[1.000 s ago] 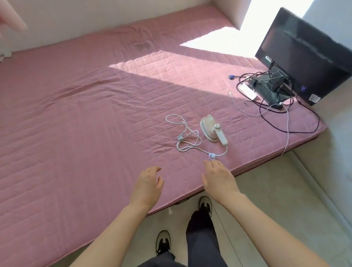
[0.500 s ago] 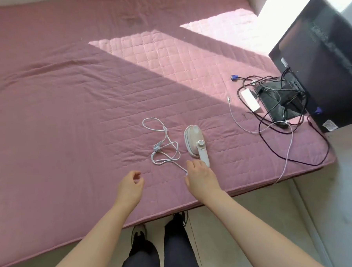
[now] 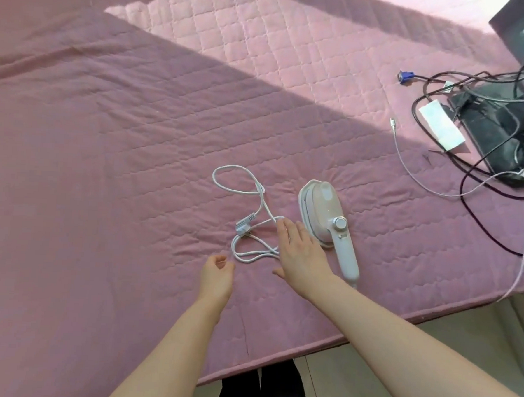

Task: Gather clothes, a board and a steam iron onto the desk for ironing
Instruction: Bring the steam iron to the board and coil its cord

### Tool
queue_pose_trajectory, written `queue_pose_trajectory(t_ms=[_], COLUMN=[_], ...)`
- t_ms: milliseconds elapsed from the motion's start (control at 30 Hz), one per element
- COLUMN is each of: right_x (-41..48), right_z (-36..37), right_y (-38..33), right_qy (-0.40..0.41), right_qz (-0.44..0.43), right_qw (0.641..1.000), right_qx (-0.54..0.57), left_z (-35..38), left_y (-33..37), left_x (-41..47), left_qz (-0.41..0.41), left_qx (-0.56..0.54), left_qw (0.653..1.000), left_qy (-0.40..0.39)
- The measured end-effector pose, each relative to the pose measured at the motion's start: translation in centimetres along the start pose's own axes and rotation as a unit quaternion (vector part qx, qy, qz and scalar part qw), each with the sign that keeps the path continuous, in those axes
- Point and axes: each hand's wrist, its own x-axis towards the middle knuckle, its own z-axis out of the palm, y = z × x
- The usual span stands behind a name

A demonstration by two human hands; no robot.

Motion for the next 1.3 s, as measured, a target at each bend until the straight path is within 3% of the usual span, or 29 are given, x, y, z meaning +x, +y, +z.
queue_pose_trajectory(t_ms=[167, 267, 400, 500, 567, 633, 733, 767, 833, 967, 1167, 1300], right_x=[3.6, 4.7, 5.2, 5.3, 5.4, 5.2, 4.6, 4.4, 3.8, 1.9, 0.2, 0.6], right_z=[3.7, 5.4, 6.7, 7.5, 7.7, 7.9, 8.2, 8.3, 8.7, 9.8, 10.9, 10.3], right_y=[-0.4, -0.3, 0.5, 0.9, 0.9, 0.7, 0.0, -0.2, -0.5, -1.3, -2.8, -3.0], right_qy=[-0.023, -0.015, 0.0, 0.005, 0.007, 0.001, -0.026, -0.037, -0.052, -0.077, -0.093, -0.097], right_qz=[0.013, 0.03, 0.046, 0.056, 0.054, 0.043, 0.028, 0.024, 0.011, -0.011, 0.066, 0.12], right_qw=[0.999, 0.999, 0.999, 0.998, 0.998, 0.998, 0.999, 0.999, 0.998, 0.995, 0.982, 0.958], right_qx=[-0.021, 0.006, 0.016, -0.014, -0.034, -0.051, -0.026, -0.002, 0.02, 0.06, 0.149, 0.243], left_z=[1.1, 1.7, 1.9, 2.4, 3.3, 4.2, 4.7, 4.8, 4.9, 5.7, 6.9, 5.7], left_y=[2.8, 5.3, 9.0, 11.0, 11.8, 12.1, 10.9, 10.0, 8.1, 5.2, 3.9, 3.8], left_x=[5.9, 8.4, 11.1, 12.9, 13.7, 14.1, 14.2, 14.0, 13.5, 11.6, 11.0, 11.9], left_qz=[0.107, 0.222, 0.37, 0.469, 0.49, 0.439, 0.316, 0.301, 0.298, 0.292, 0.31, 0.323], left_qx=[0.066, 0.109, 0.241, 0.382, 0.448, 0.498, 0.496, 0.498, 0.51, 0.491, 0.529, 0.496], left_qw=[0.991, 0.962, 0.884, 0.79, 0.746, 0.748, 0.805, 0.807, 0.799, 0.818, 0.79, 0.805], left_qy=[0.046, 0.114, 0.154, 0.1, 0.05, 0.006, -0.081, -0.103, -0.11, -0.071, -0.019, -0.042])
